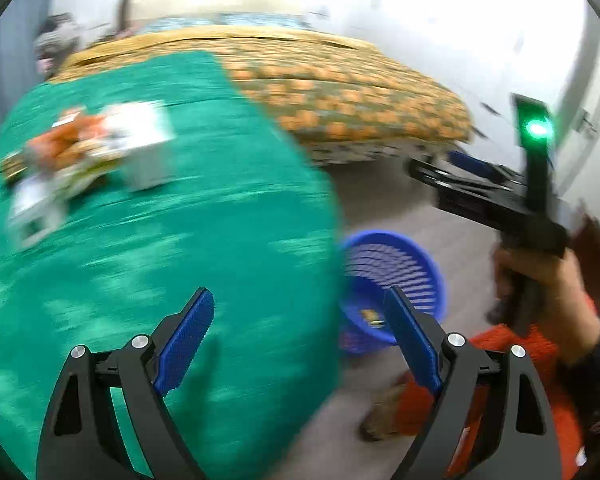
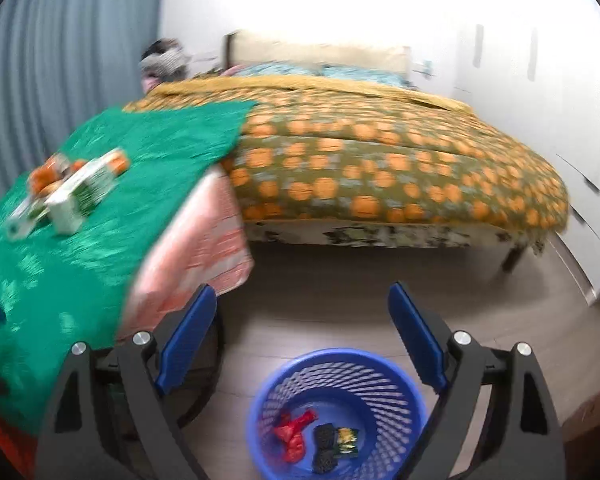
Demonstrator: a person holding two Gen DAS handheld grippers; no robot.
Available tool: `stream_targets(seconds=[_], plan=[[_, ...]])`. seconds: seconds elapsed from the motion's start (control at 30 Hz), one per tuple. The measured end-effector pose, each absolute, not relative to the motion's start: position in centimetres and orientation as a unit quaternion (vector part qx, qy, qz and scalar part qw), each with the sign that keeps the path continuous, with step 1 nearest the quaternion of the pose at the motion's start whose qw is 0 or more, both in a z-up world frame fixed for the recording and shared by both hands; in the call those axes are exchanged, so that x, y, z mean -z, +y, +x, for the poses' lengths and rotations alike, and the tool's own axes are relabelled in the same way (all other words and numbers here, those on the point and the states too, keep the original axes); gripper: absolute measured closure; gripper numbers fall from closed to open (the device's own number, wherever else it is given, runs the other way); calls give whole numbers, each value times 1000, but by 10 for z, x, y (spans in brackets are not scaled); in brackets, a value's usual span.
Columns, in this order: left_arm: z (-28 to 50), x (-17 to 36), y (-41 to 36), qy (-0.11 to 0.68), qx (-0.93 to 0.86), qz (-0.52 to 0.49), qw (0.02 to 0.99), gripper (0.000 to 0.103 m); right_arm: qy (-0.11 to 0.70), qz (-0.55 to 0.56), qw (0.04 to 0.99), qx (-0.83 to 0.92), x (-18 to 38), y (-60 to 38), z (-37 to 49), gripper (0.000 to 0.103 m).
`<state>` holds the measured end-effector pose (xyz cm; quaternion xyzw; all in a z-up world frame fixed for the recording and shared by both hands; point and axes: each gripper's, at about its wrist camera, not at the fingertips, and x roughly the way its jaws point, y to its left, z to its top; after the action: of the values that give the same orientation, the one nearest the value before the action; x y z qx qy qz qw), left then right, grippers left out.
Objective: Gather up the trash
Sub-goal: 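Move both open tools back over the remaining trash on the cloth, then grasp the clear plastic box with the left tool while the right tool grasps the milk carton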
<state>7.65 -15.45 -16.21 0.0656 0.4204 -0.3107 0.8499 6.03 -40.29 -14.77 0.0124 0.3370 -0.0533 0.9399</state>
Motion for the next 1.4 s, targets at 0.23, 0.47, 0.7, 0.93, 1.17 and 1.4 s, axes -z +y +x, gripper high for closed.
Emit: stream_targets(seconds=[0.23, 0.47, 0.7, 0.93, 1.17, 1.4], plan=[[135, 161, -42, 426, 174, 30, 887, 16, 379, -7, 920, -100, 142, -259, 96, 17], [191, 163, -5, 444, 139, 17, 885, 15, 420, -63, 893, -150, 168, -180, 134, 17], [233, 172, -37, 442, 126, 68, 885, 13, 425, -67, 890, -151, 180, -163, 145, 13], [258, 184, -40, 454, 93, 73, 883, 19, 422, -60, 894, -140, 180, -164, 143, 11], [235, 178, -11, 440, 117, 70, 887, 36, 424, -51, 894, -135, 182, -168, 147, 11], [192, 186, 38, 452, 107, 63, 883, 29, 425, -43, 895, -125, 182, -170, 148, 12]])
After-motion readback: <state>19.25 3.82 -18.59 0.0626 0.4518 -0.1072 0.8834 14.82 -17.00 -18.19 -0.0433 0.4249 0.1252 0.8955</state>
